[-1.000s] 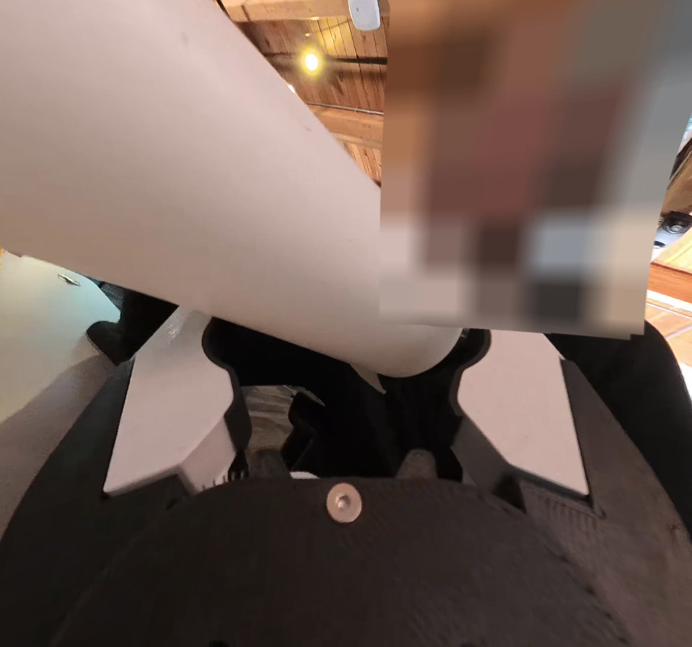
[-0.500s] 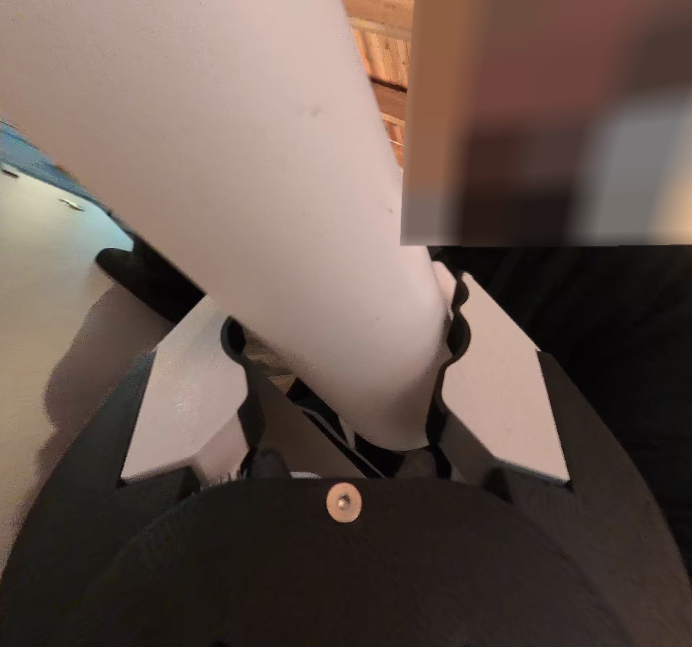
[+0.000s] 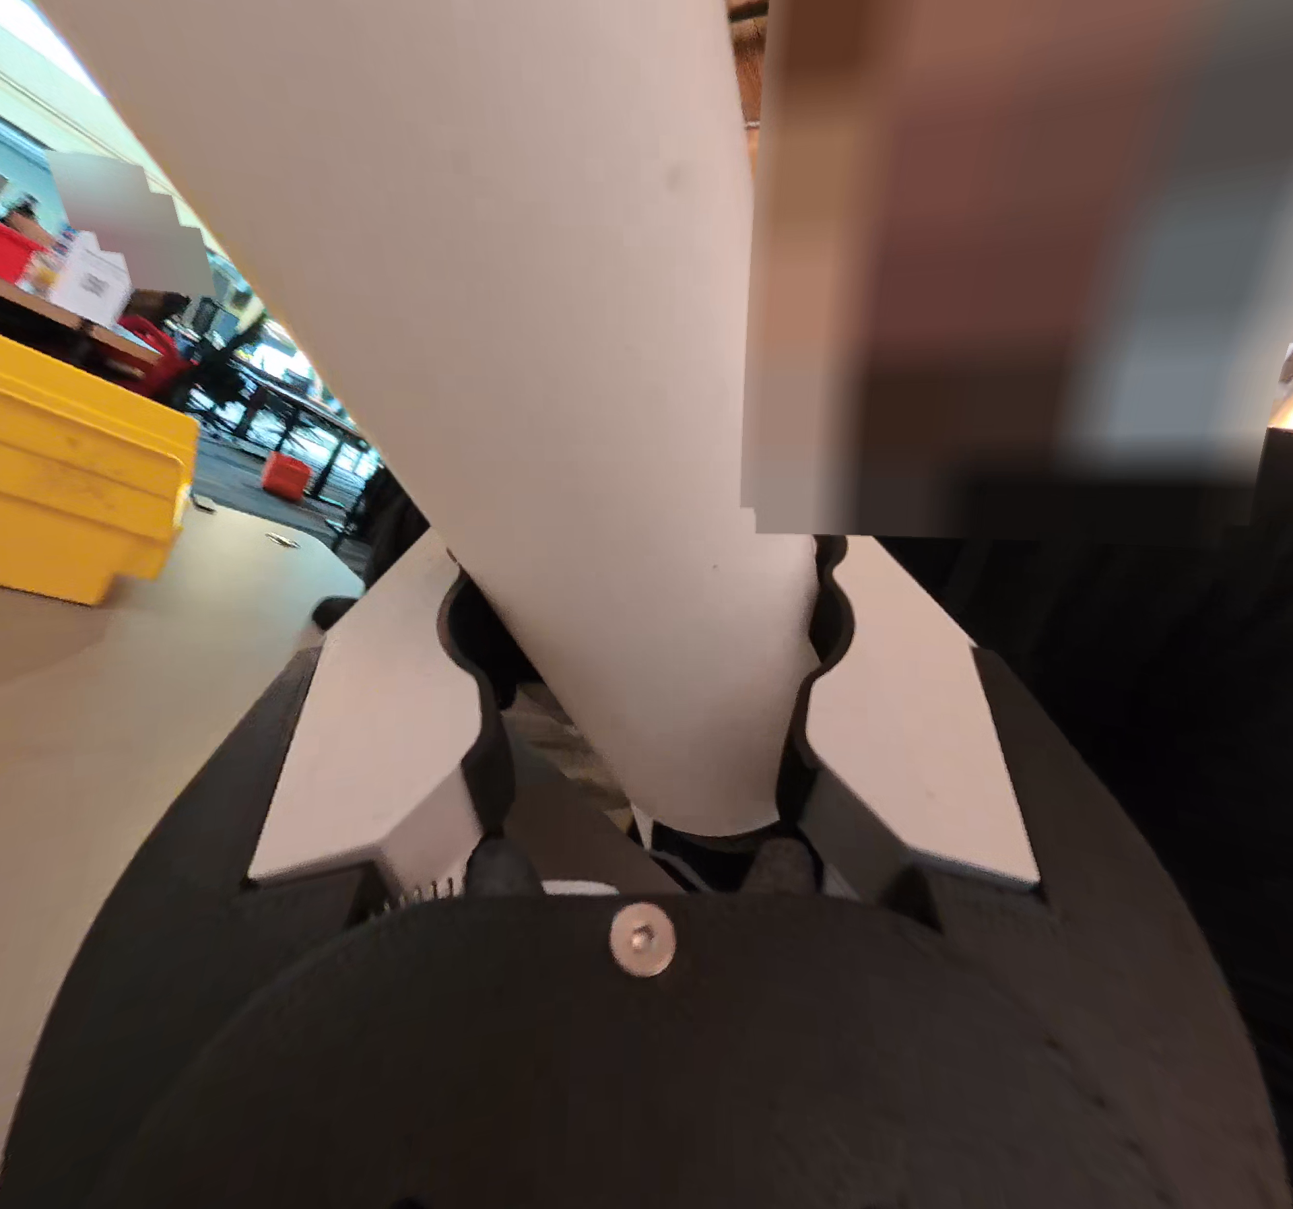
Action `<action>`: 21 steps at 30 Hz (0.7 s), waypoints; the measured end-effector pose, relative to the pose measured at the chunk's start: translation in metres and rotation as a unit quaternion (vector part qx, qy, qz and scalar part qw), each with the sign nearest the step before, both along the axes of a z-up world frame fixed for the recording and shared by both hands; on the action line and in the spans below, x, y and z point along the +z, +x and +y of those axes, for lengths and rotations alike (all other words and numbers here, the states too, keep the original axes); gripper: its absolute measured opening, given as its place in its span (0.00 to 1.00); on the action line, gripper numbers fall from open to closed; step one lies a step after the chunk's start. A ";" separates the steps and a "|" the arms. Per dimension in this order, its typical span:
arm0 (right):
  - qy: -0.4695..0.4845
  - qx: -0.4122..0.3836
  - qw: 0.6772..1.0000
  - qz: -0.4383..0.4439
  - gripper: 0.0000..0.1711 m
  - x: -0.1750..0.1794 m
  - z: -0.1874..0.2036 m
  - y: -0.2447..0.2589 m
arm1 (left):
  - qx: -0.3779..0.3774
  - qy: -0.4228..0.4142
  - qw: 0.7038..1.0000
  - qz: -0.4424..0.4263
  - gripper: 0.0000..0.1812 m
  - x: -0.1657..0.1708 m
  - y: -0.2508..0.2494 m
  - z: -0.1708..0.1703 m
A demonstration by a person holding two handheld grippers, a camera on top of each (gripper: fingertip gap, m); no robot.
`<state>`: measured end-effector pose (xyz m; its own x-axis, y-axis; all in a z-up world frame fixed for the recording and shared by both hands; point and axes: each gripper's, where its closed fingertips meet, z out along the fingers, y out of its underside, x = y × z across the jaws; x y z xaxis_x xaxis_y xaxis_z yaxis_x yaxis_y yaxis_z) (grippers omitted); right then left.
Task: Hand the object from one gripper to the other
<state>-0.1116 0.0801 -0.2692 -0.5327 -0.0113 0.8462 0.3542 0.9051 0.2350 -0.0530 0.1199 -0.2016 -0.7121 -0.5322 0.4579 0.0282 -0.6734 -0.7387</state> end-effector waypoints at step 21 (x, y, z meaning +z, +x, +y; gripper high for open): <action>-0.410 -0.136 0.870 0.237 0.51 0.079 0.076 0.035 | 0.294 0.121 0.947 0.040 0.51 0.018 -0.033 0.072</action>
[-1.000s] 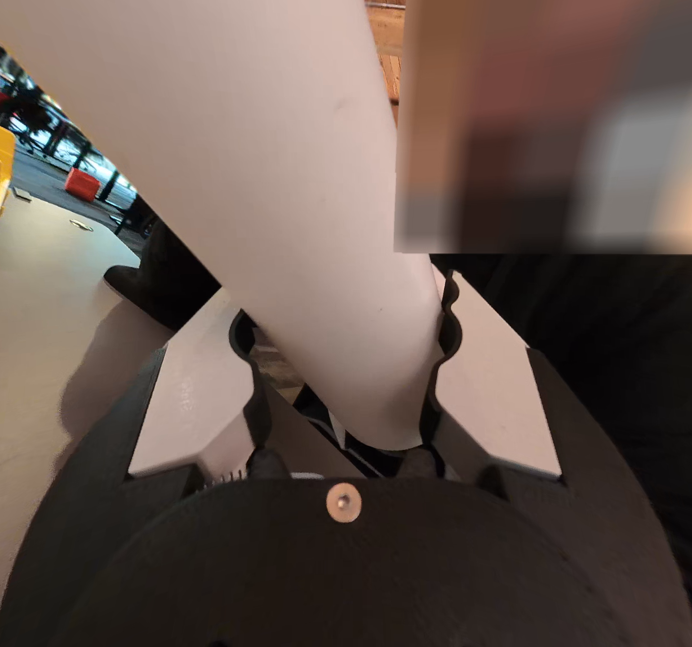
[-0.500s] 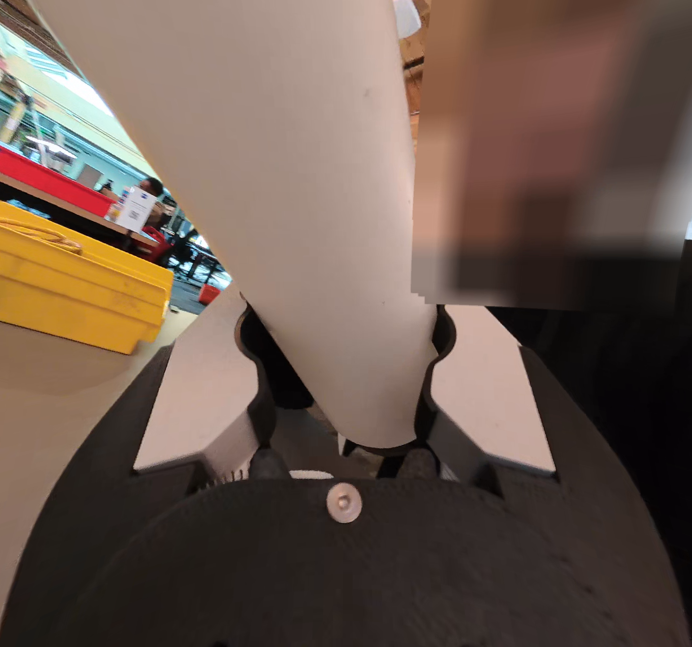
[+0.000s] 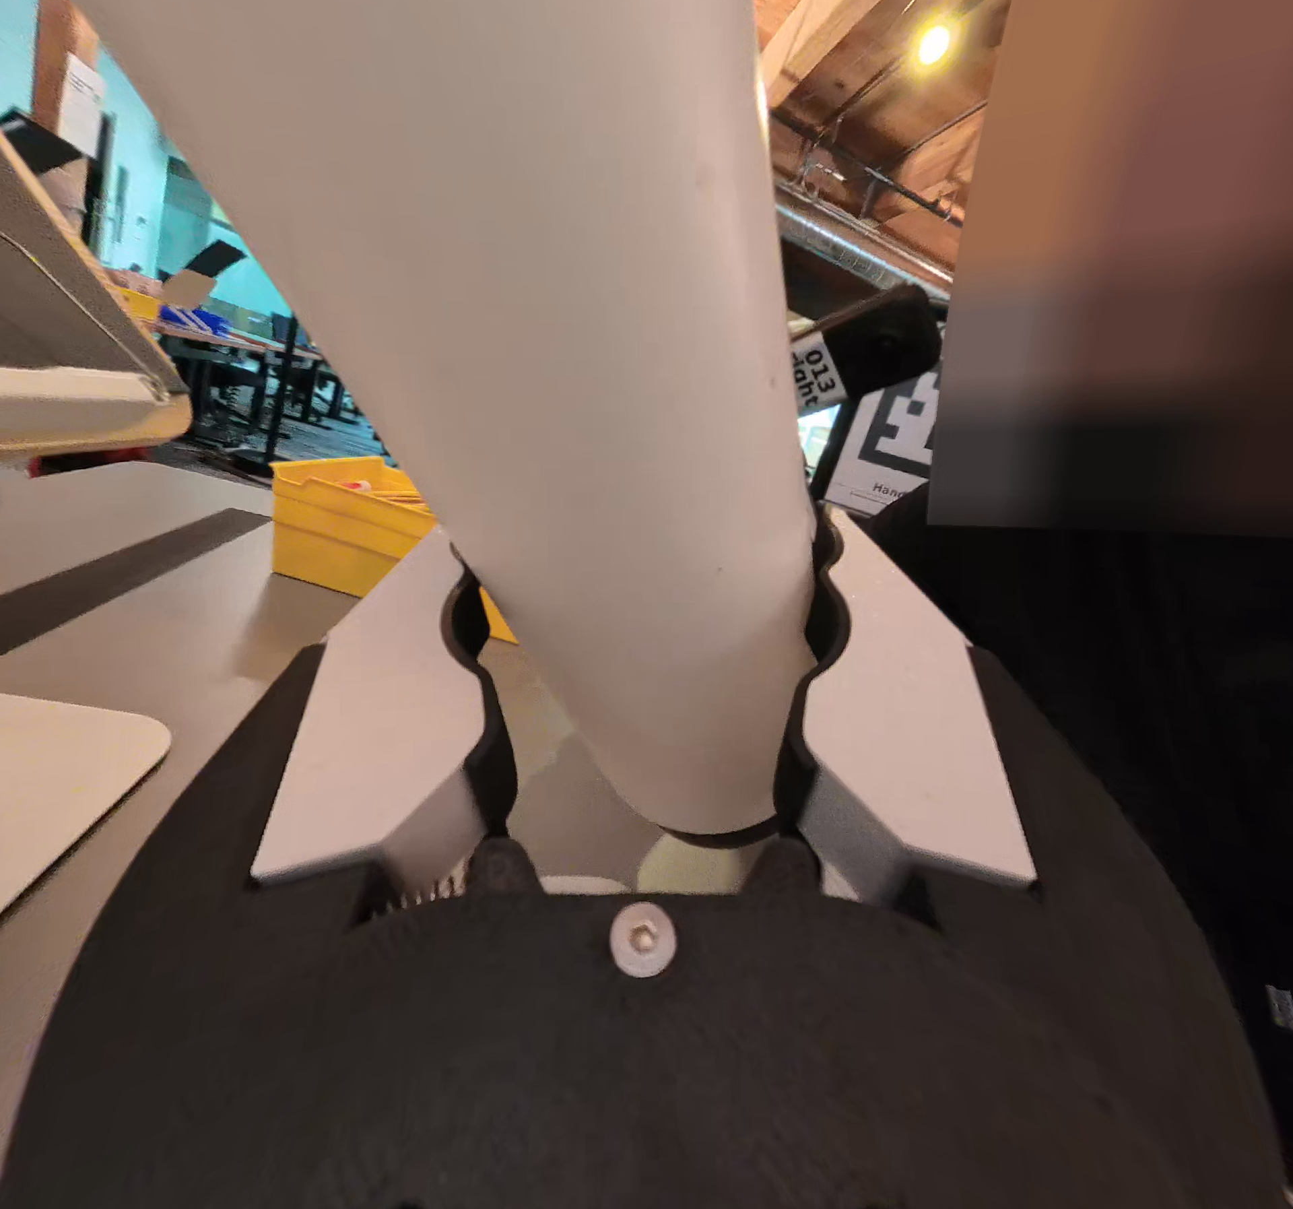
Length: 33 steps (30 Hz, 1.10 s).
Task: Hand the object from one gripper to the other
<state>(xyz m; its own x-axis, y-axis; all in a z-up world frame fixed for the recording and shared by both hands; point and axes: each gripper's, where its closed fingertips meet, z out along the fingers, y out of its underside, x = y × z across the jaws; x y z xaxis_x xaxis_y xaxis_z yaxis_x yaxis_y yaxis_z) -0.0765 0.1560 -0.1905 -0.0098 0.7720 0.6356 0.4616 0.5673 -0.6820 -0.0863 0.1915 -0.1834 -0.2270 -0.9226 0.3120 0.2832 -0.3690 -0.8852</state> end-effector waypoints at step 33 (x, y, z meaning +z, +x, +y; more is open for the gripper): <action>-0.318 0.040 0.923 0.213 0.59 0.035 0.018 -0.008 | 0.062 0.182 0.952 0.237 0.47 -0.055 0.069 -0.031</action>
